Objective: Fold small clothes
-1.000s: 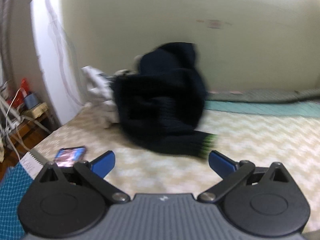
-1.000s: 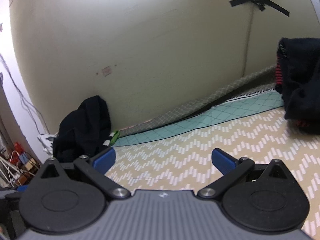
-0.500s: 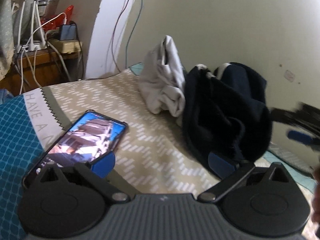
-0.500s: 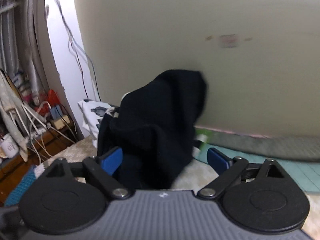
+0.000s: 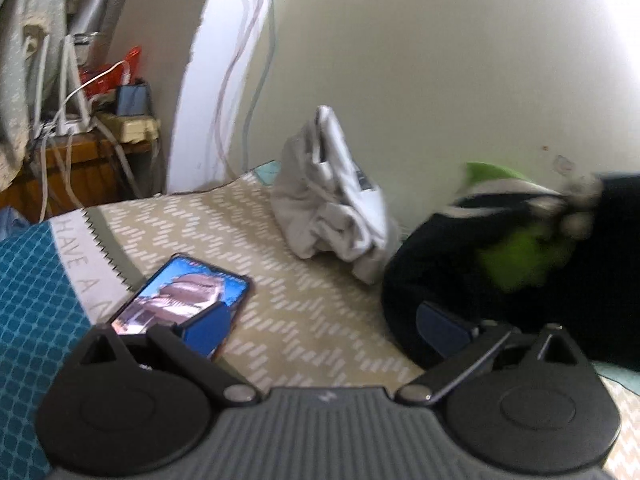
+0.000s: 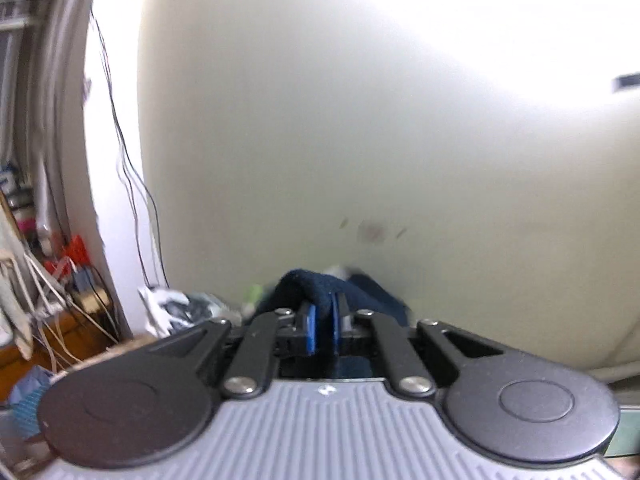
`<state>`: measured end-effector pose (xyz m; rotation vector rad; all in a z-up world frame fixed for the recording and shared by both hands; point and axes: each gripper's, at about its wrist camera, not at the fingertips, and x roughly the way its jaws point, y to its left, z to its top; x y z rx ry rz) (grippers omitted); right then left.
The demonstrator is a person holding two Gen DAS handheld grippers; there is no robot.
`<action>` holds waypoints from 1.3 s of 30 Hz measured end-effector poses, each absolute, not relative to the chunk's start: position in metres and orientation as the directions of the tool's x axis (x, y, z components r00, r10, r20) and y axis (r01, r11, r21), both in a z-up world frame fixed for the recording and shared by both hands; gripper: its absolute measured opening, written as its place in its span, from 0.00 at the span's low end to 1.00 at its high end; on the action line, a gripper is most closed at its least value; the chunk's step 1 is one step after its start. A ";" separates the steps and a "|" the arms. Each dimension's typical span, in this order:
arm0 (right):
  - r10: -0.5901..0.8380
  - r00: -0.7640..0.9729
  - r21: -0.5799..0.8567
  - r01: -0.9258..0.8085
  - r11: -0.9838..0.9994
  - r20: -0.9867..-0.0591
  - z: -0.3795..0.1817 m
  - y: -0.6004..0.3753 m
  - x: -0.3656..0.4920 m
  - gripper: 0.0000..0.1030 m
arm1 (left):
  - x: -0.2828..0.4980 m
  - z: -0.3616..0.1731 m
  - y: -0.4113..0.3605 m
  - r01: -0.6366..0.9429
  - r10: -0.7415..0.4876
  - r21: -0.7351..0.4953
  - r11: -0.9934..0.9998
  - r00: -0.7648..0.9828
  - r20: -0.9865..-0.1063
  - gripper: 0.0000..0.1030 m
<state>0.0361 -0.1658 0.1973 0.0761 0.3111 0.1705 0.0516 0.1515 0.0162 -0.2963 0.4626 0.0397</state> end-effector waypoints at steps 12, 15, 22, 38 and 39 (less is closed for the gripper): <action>0.410 0.760 0.167 -0.380 0.910 -0.504 0.181 -0.277 -0.209 0.14 | 0.022 0.035 0.101 0.255 -0.336 -0.242 0.936 0.849 -0.407 1.00; 0.347 0.848 0.200 -0.289 0.936 -0.400 0.168 -0.302 -0.241 0.54 | 0.019 0.043 0.078 0.325 -0.405 -0.249 0.912 0.807 -0.430 1.00; 0.192 0.904 0.191 -0.126 0.973 -0.381 0.140 -0.325 -0.205 0.61 | 0.024 0.038 0.031 0.390 -0.510 -0.329 0.860 0.674 -0.535 0.99; 0.335 0.816 0.380 -0.154 0.912 -0.472 0.065 -0.315 -0.133 0.13 | 0.039 0.031 0.050 0.366 -0.751 -0.675 0.641 0.482 -0.451 0.09; 0.371 0.807 0.376 -0.202 0.904 -0.459 0.073 -0.311 -0.140 0.13 | 0.028 0.041 0.068 0.398 -0.764 -0.674 0.622 0.497 -0.411 0.09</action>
